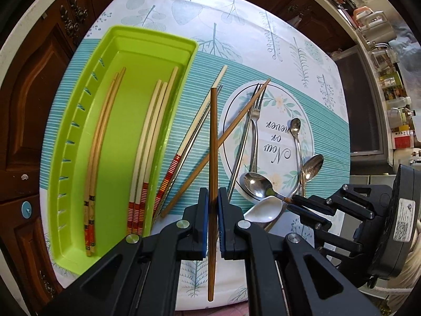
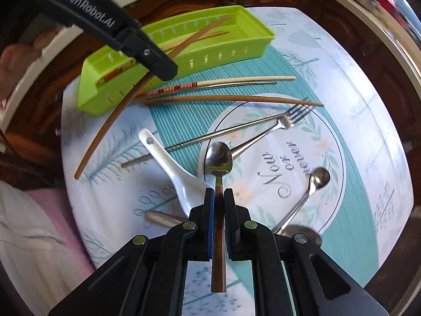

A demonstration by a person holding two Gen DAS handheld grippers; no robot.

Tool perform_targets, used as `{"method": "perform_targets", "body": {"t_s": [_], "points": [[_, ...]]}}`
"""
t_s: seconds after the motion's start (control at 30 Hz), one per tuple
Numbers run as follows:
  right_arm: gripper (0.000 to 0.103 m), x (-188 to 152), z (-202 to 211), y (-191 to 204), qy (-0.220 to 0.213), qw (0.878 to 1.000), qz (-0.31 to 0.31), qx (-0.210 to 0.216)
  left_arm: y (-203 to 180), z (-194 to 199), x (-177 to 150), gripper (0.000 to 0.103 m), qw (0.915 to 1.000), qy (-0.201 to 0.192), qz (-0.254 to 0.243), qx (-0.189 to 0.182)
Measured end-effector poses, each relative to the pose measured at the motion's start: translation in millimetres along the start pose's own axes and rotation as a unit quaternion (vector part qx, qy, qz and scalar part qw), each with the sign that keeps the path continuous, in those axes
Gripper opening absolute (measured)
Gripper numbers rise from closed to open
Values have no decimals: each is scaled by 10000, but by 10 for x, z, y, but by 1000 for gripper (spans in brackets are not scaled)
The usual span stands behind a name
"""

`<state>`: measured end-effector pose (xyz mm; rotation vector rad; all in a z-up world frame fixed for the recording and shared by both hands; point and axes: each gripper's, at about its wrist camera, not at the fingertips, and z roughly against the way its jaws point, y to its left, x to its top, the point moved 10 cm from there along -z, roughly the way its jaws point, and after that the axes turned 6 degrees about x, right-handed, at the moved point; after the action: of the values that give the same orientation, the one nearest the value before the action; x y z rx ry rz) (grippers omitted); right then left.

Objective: Organize utensils
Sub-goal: 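Carry the chopstick and spoon over the green tray and open both grippers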

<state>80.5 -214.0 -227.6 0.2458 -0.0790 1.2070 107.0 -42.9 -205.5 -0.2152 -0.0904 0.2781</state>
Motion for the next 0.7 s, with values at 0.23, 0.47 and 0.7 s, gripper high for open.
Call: {"method": "perform_targets", "body": {"t_s": [0.23, 0.47, 0.7], "points": [[6, 34, 321, 87, -407, 9940, -949, 353, 41, 205, -38, 4, 9999, -44, -112, -79], [6, 282, 597, 215, -896, 9737, -1908, 864, 190, 424, -37, 4, 9997, -77, -164, -137], [6, 746, 848, 453, -1400, 9594, -2238, 994, 447, 682, 61, 4, 9994, -185, -279, -129]]}}
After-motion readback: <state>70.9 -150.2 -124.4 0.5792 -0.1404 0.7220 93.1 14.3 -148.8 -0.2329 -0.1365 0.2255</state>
